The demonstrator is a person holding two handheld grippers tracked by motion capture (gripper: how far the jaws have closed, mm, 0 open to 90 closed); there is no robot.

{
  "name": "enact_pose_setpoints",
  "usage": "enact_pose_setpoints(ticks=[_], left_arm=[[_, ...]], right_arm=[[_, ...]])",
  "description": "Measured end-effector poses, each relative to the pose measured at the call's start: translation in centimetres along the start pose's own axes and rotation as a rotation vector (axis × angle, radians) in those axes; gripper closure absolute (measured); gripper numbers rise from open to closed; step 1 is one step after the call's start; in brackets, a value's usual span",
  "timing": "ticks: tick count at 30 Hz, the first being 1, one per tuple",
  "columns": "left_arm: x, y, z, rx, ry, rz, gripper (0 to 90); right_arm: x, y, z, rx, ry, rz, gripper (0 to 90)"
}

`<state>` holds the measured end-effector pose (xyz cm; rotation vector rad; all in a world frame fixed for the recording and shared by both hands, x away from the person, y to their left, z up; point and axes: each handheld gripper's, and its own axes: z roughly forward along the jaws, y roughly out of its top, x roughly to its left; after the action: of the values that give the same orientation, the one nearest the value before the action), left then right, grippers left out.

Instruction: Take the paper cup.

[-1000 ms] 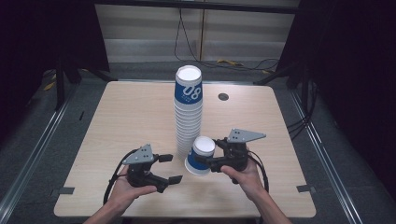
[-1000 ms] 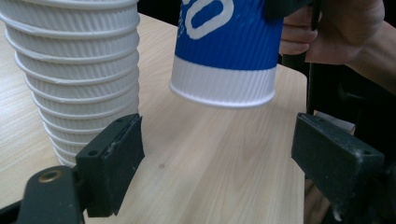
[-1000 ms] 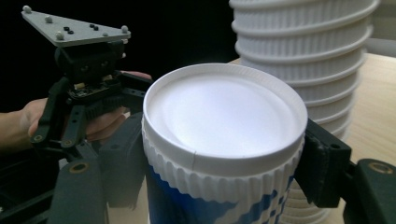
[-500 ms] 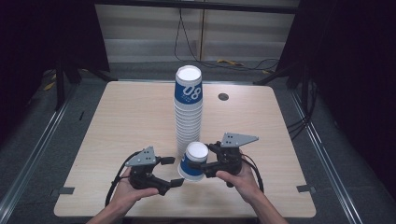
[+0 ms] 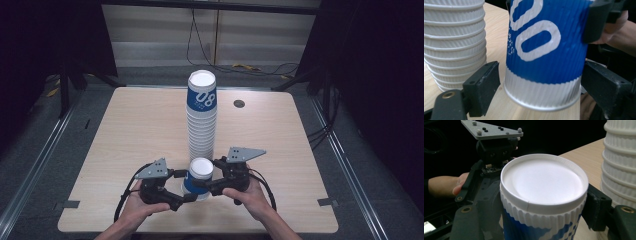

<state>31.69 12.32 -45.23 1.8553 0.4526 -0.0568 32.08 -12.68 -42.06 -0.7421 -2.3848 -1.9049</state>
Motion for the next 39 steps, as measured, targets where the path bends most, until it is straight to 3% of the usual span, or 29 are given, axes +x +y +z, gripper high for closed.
enact_pose_setpoints(ticks=[7,13,17,21,27,32,35,39], left_arm=[[-0.03,-0.35,0.44,0.013,0.000,-0.005,13.9],[0.06,-0.46,0.66,0.004,-0.010,-0.025,11.4],[0.02,-0.48,0.72,-0.011,-0.016,-0.017,10.5],[0.00,-0.54,0.93,-0.033,-0.020,-0.025,15.1],[-0.05,-0.37,0.71,-0.018,-0.018,0.010,18.7],[-0.13,-0.25,0.56,-0.016,-0.020,0.017,19.3],[0.06,-0.18,0.33,-0.013,-0.018,0.011,19.6],[0.23,-0.24,0.22,-0.011,-0.018,0.003,19.6]], right_arm=[[0.08,-0.31,0.42,-0.011,0.009,-0.003,28.4],[0.37,-0.27,0.58,-0.034,0.018,-0.005,28.4],[0.37,-0.36,0.70,-0.040,0.028,0.005,28.4],[0.46,-0.26,0.80,-0.030,0.016,-0.011,28.3],[0.49,-0.11,0.75,-0.011,0.009,-0.011,27.6],[0.49,-0.02,0.63,-0.005,0.017,0.001,26.5],[0.65,0.08,0.50,0.000,0.003,-0.006,19.1],[0.57,0.09,0.41,0.014,0.005,-0.001,18.2]])
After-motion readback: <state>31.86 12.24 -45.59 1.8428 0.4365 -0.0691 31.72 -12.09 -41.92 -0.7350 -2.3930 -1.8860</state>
